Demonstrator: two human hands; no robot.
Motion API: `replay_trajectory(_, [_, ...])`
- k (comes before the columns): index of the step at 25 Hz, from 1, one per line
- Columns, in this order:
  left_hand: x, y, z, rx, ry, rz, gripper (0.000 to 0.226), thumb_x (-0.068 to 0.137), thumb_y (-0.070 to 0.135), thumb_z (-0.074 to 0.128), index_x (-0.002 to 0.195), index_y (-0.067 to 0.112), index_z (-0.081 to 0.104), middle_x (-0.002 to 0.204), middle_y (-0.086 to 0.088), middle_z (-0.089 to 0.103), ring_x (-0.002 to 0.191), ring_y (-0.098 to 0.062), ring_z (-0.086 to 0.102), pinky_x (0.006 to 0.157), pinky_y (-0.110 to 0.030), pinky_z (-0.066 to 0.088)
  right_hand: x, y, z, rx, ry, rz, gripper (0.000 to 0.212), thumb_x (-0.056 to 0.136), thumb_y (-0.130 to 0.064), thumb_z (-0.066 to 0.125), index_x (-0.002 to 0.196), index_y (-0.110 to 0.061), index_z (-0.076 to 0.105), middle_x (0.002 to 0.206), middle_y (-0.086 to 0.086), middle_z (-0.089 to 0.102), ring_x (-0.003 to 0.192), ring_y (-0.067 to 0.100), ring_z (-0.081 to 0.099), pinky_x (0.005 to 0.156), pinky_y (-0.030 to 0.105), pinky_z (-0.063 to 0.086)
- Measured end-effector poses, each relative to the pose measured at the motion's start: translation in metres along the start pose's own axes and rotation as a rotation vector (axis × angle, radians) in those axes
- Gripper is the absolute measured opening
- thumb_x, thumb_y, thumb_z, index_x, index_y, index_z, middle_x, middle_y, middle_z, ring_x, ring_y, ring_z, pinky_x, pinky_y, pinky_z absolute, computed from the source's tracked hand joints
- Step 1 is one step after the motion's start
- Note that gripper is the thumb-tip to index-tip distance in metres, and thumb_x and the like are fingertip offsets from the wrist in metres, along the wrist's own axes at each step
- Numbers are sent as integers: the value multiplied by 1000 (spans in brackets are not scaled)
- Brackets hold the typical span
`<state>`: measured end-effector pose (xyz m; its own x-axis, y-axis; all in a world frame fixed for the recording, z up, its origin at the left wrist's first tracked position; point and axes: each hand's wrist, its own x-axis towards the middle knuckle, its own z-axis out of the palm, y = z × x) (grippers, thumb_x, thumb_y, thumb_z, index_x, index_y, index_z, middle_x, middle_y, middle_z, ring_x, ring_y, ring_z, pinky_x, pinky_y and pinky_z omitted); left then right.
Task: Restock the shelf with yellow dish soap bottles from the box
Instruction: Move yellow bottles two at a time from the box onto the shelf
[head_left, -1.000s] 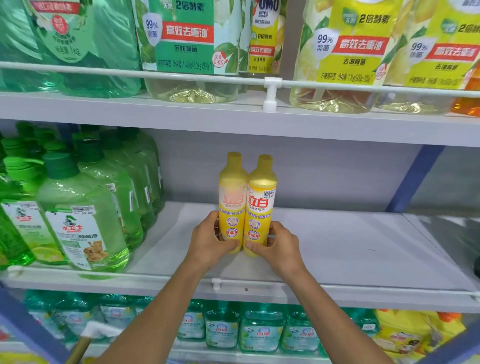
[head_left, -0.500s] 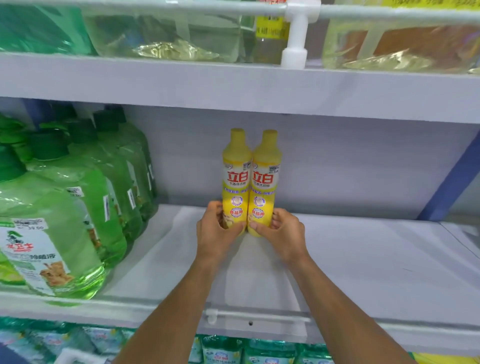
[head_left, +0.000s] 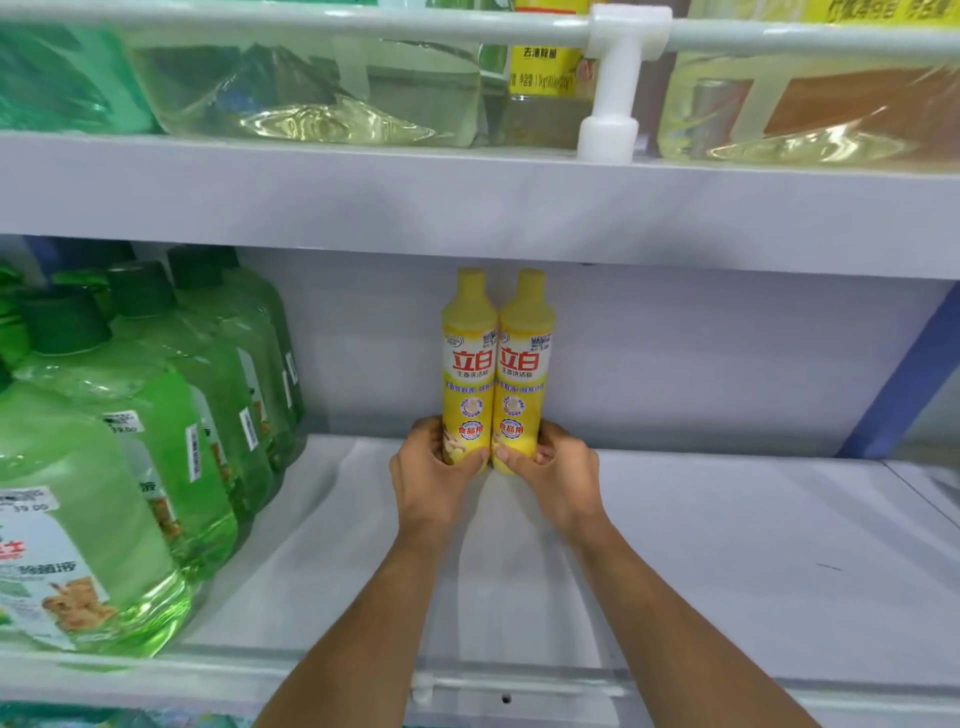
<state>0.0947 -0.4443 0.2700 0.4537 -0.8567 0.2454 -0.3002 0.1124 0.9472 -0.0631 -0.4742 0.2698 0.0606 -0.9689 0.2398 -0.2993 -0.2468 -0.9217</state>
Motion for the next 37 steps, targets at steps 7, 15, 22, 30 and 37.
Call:
replay_trajectory(7, [4, -4, 5, 62, 47, -15, 45, 61, 27, 95, 92, 21, 62, 84, 11, 73, 77, -5, 71, 76, -30, 60, -2, 3, 3, -28, 27, -24, 38, 80, -34, 85, 112, -20, 69, 98, -12, 77, 89, -1, 72, 78, 15, 56])
replay_trajectory(15, [4, -2, 6, 79, 49, 4, 44, 64, 26, 94, 92, 21, 61, 86, 9, 73, 80, -9, 72, 78, -31, 60, 2, 7, 3, -34, 19, -25, 40, 81, -32, 84, 115, -21, 68, 101, -13, 77, 91, -1, 72, 82, 18, 57])
replay_trajectory(22, [-3, 3, 4, 34, 1, -47, 62, 64, 29, 94, 115, 21, 59, 97, 8, 70, 94, -14, 72, 90, -40, 59, -3, 3, 0, -113, -22, -42, 47, 81, -45, 81, 119, -28, 62, 108, -15, 74, 97, 1, 70, 85, 23, 59])
replay_trajectory(30, [-57, 29, -62, 905, -352, 80, 68, 87, 61, 44, 140, 18, 41, 139, -5, 48, 130, -29, 45, 104, -39, 39, -41, -22, -38, -808, -288, -25, 87, 88, -67, 55, 152, -14, 27, 152, 6, 35, 141, 29, 36, 113, 43, 38])
replay_trajectory(37, [-125, 82, -105, 1262, -625, 252, 70, 88, 74, 36, 133, 22, 45, 132, -10, 49, 126, -31, 44, 108, -46, 36, -132, -90, -75, -1098, -468, -117, 85, 92, -72, 42, 155, -17, 25, 159, 10, 29, 145, 32, 29, 117, 47, 31])
